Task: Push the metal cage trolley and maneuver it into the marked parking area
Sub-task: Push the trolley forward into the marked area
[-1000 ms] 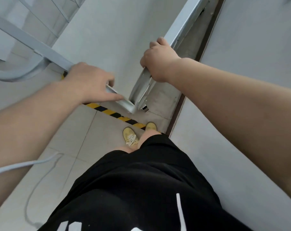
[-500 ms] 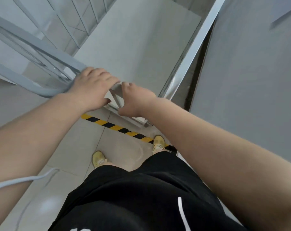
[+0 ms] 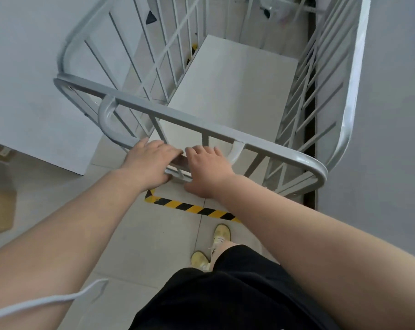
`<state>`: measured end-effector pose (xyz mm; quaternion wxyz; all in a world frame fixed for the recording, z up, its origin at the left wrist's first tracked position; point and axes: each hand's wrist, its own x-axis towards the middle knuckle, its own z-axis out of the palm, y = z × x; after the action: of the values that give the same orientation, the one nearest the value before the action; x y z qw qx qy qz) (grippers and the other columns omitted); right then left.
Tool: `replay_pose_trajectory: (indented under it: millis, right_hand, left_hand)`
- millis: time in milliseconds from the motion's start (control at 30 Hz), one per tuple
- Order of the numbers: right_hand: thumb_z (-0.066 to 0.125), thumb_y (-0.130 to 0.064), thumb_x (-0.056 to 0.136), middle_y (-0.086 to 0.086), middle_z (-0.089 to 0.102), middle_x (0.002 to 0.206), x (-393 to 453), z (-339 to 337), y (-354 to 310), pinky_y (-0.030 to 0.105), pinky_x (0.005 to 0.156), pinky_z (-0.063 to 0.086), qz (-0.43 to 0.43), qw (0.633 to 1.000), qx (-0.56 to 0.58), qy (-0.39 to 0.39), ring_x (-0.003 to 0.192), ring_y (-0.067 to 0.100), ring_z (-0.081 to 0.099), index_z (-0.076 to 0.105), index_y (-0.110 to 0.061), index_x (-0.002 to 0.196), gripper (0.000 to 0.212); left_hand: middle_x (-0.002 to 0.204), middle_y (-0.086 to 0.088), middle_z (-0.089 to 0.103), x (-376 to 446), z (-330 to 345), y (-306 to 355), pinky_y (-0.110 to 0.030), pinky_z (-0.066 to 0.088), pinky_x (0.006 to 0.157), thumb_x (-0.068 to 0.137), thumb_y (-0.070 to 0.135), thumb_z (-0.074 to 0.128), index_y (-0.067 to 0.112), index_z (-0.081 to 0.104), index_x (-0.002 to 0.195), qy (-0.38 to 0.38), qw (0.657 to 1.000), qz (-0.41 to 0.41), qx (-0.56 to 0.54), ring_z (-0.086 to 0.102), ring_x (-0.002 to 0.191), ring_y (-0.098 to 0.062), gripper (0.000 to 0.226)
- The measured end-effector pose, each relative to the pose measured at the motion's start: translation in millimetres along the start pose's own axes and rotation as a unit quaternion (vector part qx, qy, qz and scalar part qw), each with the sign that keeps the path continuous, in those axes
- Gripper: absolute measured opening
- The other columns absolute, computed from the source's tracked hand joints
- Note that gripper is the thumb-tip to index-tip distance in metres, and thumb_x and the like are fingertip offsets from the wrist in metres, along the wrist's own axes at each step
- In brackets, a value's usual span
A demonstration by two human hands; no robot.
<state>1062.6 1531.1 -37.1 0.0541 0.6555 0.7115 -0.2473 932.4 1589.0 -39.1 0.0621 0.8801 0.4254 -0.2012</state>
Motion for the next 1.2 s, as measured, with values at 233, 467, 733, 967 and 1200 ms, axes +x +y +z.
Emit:
replay_pose_trajectory:
  millis: [233, 467, 733, 967, 1200]
  right_hand:
    - [0.056, -0.022, 0.089, 0.008, 0.047, 0.130, 43.6, 16.1, -55.3, 0.034, 0.080, 0.038, 0.077, 0.997, 0.012, 0.018, 0.118, 0.028, 0.048, 0.028, -0.008, 0.139, 0.058]
    - [0.048, -0.037, 0.096, 0.005, 0.058, 0.118, 86.8, 24.8, -88.3, 0.034, 0.084, 0.037, 0.189, 0.980, 0.041, 0.052, 0.112, 0.028, 0.053, 0.047, -0.012, 0.121, 0.035]
    - [0.041, -0.044, 0.098, 0.002, 0.057, 0.117, 87.8, 28.8, -96.0, 0.034, 0.092, 0.036, 0.234, 0.971, 0.019, 0.046, 0.110, 0.025, 0.051, 0.045, -0.016, 0.121, 0.036]
    - [0.040, -0.045, 0.097, 0.004, 0.056, 0.118, 90.4, 29.5, -103.9, 0.034, 0.094, 0.035, 0.266, 0.963, 0.015, 0.053, 0.111, 0.026, 0.050, 0.045, -0.017, 0.124, 0.039]
    - [0.041, -0.044, 0.098, 0.005, 0.056, 0.119, 93.3, 24.2, -99.9, 0.036, 0.096, 0.036, 0.270, 0.962, 0.018, 0.034, 0.111, 0.027, 0.050, 0.044, -0.018, 0.124, 0.037]
  left_hand:
    - [0.142, 0.006, 0.048, 0.3, 13.5, -71.5, -0.041, 0.027, 0.113, 0.086, 0.031, 0.058, 0.029, 0.041, 0.137, 0.028, 1.000, -0.010, 0.000, 0.040, 0.134, -0.020, 0.054]
    - [0.108, -0.004, 0.065, 22.9, 13.3, -137.7, -0.038, 0.039, 0.099, 0.094, 0.047, 0.041, 0.018, 0.055, 0.104, 0.002, 0.997, 0.041, 0.065, 0.056, 0.105, -0.026, 0.034]
    - [0.112, -0.006, 0.065, 34.9, 17.8, -151.9, -0.039, 0.038, 0.095, 0.097, 0.043, 0.039, 0.013, 0.051, 0.110, 0.007, 0.982, 0.144, 0.122, 0.057, 0.106, -0.030, 0.034]
    - [0.111, -0.009, 0.065, 34.0, 22.3, -155.1, -0.039, 0.036, 0.100, 0.098, 0.040, 0.040, 0.010, 0.050, 0.110, 0.017, 0.987, 0.139, 0.080, 0.055, 0.107, -0.032, 0.034]
    - [0.113, -0.009, 0.065, 30.3, 16.6, -153.7, -0.038, 0.041, 0.093, 0.098, 0.039, 0.040, 0.010, 0.050, 0.113, 0.024, 0.987, 0.135, 0.082, 0.054, 0.108, -0.032, 0.034]
